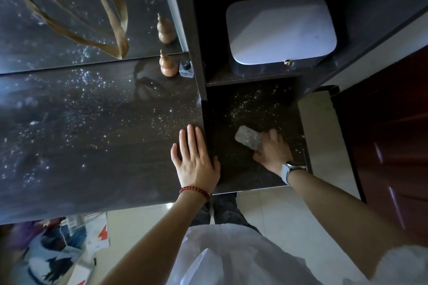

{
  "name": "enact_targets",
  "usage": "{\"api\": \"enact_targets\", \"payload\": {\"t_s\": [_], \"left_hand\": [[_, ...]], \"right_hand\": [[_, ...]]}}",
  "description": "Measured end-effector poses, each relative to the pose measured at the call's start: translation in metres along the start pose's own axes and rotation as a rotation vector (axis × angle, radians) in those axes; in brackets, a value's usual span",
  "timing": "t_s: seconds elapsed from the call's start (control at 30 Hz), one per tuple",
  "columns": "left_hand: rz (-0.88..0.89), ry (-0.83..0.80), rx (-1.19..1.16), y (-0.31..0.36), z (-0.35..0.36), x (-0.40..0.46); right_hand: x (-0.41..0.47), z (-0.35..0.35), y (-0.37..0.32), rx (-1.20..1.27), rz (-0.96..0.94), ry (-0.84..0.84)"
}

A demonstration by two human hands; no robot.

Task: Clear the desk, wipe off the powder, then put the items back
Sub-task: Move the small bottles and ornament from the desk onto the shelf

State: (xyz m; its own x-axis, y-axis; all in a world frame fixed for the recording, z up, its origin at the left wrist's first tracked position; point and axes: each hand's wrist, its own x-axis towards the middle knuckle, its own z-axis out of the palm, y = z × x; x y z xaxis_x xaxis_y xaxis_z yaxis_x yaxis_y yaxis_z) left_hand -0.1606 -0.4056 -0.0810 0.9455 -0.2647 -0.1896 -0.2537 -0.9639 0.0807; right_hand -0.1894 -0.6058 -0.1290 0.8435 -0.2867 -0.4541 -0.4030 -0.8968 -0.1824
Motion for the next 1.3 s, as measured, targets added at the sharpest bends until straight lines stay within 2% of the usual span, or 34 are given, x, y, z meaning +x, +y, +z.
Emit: {"api": "enact_targets", "payload": {"t_s": [0.07,0.13,0.23,0.33,0.47,0.67,0.73,0.8,0.9,0.97,1.03,1.1,1.17,1.3], "left_hand": [[-0.004,-0.019,-0.011,0.000,-0.004,-0.001],[0.016,-0.039,-0.008,-0.002,-0.010,0.001],[0.050,-0.086,0.012,-0.007,-0.018,0.004],[0.079,-0.123,0.023,-0.013,-0.024,0.005],[0.094,-0.142,-0.029,-0.014,-0.029,0.006],[0.114,-0.160,-0.067,-0.014,-0.036,0.003],[0.126,-0.178,-0.075,-0.016,-0.041,0.005],[0.115,-0.176,-0.146,-0.020,-0.046,0.008],[0.088,-0.050,-0.319,-0.035,-0.061,0.012],[0.046,0.074,-0.432,-0.053,-0.068,0.019],[-0.033,0.128,-0.528,-0.075,-0.078,0.030],[-0.082,0.162,-0.585,-0.099,-0.087,0.043],[-0.084,0.152,-0.606,-0.123,-0.095,0.054],[0.069,0.143,-0.592,-0.163,-0.105,0.077]], "right_hand": [[-0.021,-0.016,-0.009,0.293,-0.053,0.154],[-0.041,-0.049,-0.020,0.435,-0.210,0.447],[-0.052,-0.112,-0.031,0.468,-0.408,0.795],[-0.030,-0.159,-0.038,0.374,-0.386,0.950],[0.010,-0.187,-0.046,0.239,-0.224,0.922],[0.020,-0.191,-0.051,0.139,-0.205,0.884],[0.001,-0.184,-0.060,0.204,-0.281,0.924],[-0.027,-0.165,-0.076,0.351,-0.441,0.915],[-0.062,-0.125,-0.105,0.454,-0.624,0.728],[-0.063,-0.106,-0.128,0.391,-0.664,0.606],[-0.048,-0.099,-0.158,0.221,-0.666,0.539],[-0.019,-0.102,-0.193,0.068,-0.599,0.504],[0.013,-0.112,-0.225,-0.041,-0.432,0.474],[0.065,-0.123,-0.253,-0.180,-0.090,0.362]]}}
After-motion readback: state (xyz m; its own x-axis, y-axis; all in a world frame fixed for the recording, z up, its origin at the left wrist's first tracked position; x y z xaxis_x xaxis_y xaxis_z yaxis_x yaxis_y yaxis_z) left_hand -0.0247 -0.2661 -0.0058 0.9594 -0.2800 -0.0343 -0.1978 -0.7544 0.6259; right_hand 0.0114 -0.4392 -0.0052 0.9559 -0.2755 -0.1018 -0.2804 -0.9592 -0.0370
